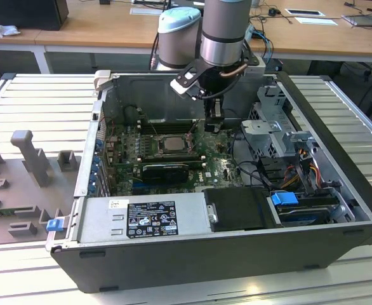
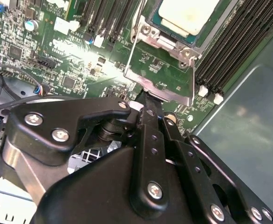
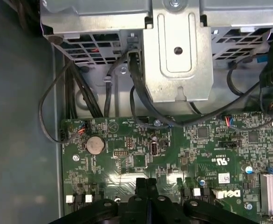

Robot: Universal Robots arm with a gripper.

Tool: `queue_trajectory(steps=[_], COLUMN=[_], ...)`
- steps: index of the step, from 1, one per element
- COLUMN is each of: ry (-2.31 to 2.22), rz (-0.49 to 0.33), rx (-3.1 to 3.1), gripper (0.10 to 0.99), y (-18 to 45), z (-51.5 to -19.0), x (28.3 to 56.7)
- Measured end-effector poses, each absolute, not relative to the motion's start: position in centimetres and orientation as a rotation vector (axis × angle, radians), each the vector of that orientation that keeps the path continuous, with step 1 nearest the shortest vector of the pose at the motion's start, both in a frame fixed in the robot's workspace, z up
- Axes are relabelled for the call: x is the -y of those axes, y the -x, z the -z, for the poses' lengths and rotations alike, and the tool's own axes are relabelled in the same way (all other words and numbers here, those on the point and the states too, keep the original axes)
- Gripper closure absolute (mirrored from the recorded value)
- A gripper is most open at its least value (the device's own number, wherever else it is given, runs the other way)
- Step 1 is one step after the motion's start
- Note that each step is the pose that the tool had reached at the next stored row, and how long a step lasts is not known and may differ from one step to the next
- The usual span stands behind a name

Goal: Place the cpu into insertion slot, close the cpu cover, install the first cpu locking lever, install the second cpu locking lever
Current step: 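Close the cpu cover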

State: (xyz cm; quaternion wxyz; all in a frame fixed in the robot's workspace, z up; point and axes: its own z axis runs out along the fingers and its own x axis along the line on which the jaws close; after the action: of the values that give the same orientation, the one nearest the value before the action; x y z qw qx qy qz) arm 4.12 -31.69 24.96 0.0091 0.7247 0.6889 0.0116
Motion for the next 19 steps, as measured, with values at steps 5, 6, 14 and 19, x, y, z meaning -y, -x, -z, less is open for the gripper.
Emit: queue_trajectory(steps=[5, 6, 14, 19], ry=[-2.264, -2.264, -2.263, -2.259], rz=[-0.036, -0.036, -0.039, -0.04], rx=[-2.152, -2.151, -2.15, -2.153], gripper=[0.98, 0.98, 0.98, 0.98], y=[-2.8, -2.6, -0.1, 1.0], z=[-25.0, -25.0, -24.7, -23.4], x=[31.7, 31.7, 31.7, 31.7])
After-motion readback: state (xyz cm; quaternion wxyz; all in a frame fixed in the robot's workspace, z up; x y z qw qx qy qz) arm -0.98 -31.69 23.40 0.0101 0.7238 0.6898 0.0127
